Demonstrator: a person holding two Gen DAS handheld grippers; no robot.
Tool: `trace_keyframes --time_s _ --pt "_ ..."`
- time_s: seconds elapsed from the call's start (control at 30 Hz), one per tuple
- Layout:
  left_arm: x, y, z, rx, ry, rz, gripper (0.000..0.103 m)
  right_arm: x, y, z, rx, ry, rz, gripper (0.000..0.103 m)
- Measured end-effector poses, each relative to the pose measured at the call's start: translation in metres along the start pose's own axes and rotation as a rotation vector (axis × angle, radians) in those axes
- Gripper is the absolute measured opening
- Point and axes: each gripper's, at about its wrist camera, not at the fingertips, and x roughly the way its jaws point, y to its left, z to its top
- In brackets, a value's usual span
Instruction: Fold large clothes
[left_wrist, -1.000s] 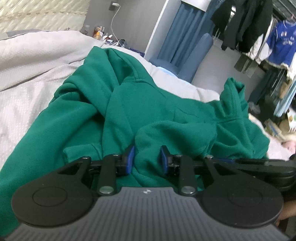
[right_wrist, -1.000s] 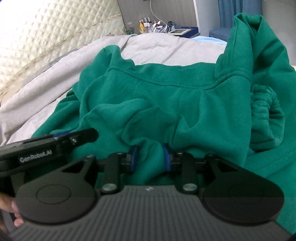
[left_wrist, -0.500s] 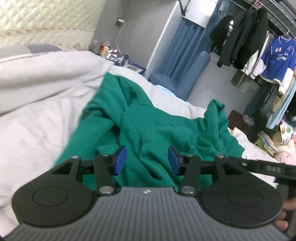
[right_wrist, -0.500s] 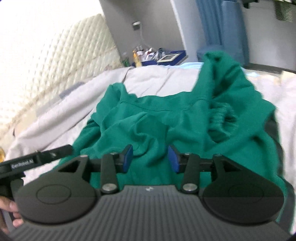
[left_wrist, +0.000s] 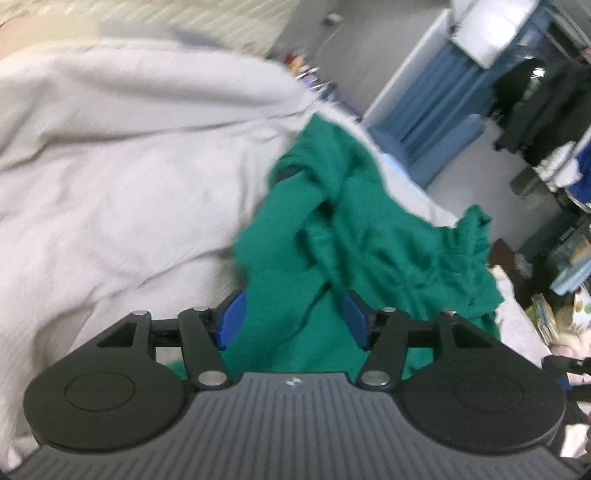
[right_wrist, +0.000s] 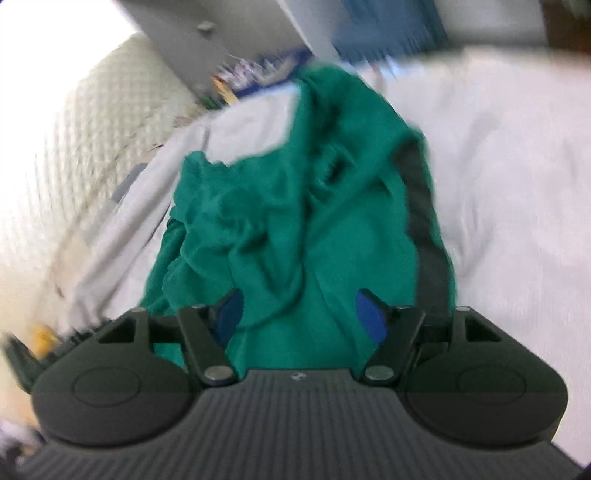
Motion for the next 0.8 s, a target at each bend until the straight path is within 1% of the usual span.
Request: trace_keyframes --time_s 0.03,0.1,0.17,0.23,0.33,0.4,0.43,0.47,0.5,0.57,0.6,0.67,0.7,0.73,0.8 --pt "0.000 0.006 -0.003 -0.018 0.012 0.017 0.070 -0.002 -0.012 0.003 0.033 0.022 -0.007 0.079" --pt "0.002 0.020 -0.007 -0.061 0.048 0.038 0.071 -0.002 -0.027 0.006 -0.004 0.053 -0.057 0.079" --pt "0.005 0.032 -0.011 -0.121 0.073 0.031 0.071 0.004 -0.048 0.008 -0.037 0.104 -0.087 0.079" --pt "0.008 0.039 -0.014 -0.162 0.090 0.022 0.074 0.013 -0.070 0.005 -0.015 0.159 -0.095 0.079" --pt "0.016 0.040 -0.014 -0.172 0.110 0.034 0.078 0.032 -0.089 -0.004 -0.018 0.240 -0.065 0.079" --pt "0.021 0.037 -0.017 -0.167 0.129 0.045 0.079 0.044 -0.098 -0.006 0.003 0.283 -0.004 0.079" --pt "0.024 0.036 -0.018 -0.163 0.139 0.050 0.081 0.049 -0.100 -0.005 0.000 0.291 0.009 0.079" --pt "0.029 0.034 -0.018 -0.164 0.145 0.054 0.082 0.054 -0.100 -0.005 -0.016 0.298 0.001 0.079" --pt "0.032 0.034 -0.018 -0.171 0.145 0.060 0.085 0.061 -0.098 -0.005 -0.038 0.315 -0.010 0.081" --pt "0.035 0.036 -0.019 -0.190 0.152 0.072 0.086 0.079 -0.094 -0.009 -0.071 0.360 -0.016 0.083" --pt "0.036 0.037 -0.019 -0.197 0.153 0.074 0.086 0.085 -0.090 -0.009 -0.089 0.369 -0.016 0.087" --pt "0.036 0.041 -0.019 -0.218 0.154 0.073 0.086 0.092 -0.080 -0.008 -0.126 0.381 0.021 0.088" --pt "0.035 0.043 -0.019 -0.229 0.158 0.069 0.086 0.094 -0.072 -0.008 -0.147 0.395 0.064 0.088" --pt "0.035 0.045 -0.018 -0.240 0.163 0.065 0.086 0.096 -0.062 -0.009 -0.191 0.416 0.099 0.088" --pt "0.036 0.046 -0.017 -0.253 0.179 0.059 0.086 0.098 -0.047 -0.013 -0.260 0.451 0.132 0.088"
